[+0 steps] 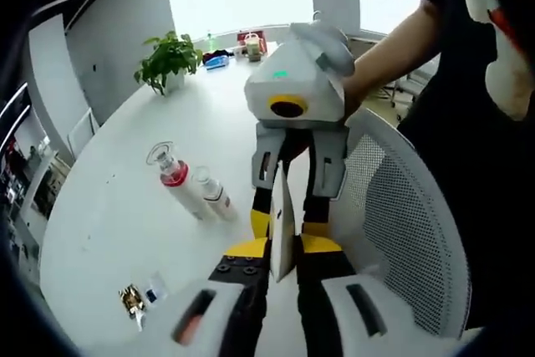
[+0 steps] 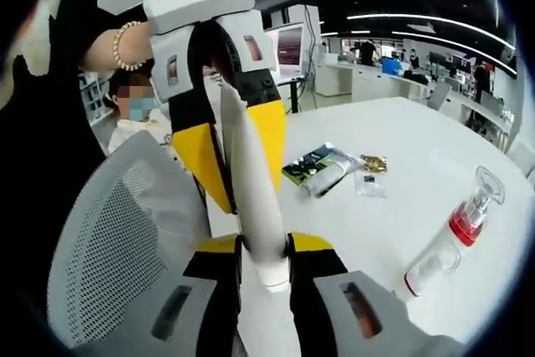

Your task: Arrange the skincare products in the storage area until every visible bottle or jar stands upright without overlapping.

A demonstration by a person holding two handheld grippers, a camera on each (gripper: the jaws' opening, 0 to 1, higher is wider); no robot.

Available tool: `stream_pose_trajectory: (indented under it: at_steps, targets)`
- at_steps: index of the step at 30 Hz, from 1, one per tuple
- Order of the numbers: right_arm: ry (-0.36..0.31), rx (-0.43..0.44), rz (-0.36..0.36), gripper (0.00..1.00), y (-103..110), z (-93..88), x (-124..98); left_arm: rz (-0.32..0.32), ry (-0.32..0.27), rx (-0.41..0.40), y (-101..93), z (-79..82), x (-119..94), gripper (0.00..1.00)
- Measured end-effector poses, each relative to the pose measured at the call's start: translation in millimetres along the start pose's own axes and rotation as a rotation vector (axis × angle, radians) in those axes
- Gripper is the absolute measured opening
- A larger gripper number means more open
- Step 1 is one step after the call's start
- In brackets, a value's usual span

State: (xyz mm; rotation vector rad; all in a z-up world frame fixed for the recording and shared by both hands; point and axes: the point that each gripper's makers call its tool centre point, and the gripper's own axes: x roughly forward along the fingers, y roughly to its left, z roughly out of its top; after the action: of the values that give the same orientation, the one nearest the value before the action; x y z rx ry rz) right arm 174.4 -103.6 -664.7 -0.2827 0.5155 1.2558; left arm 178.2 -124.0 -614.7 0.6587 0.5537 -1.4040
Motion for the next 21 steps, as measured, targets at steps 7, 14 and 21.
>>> stream_pose_trajectory:
  at_steps: [7,14,21]
  targets:
    - [-0.012,0.037,-0.040,0.21,-7.6,-5.8,-1.9,0.002,0.024,0.029,0.2,-3.6,13.7,0.17]
    - [-0.036,0.066,-0.073,0.22,-11.4,-5.3,-3.8,0.007,0.013,0.017,5.6,-6.0,23.7,0.17]
    - [-0.055,0.103,-0.129,0.30,-20.3,-6.3,-8.6,0.011,-0.024,0.009,13.7,-6.2,23.8,0.17]
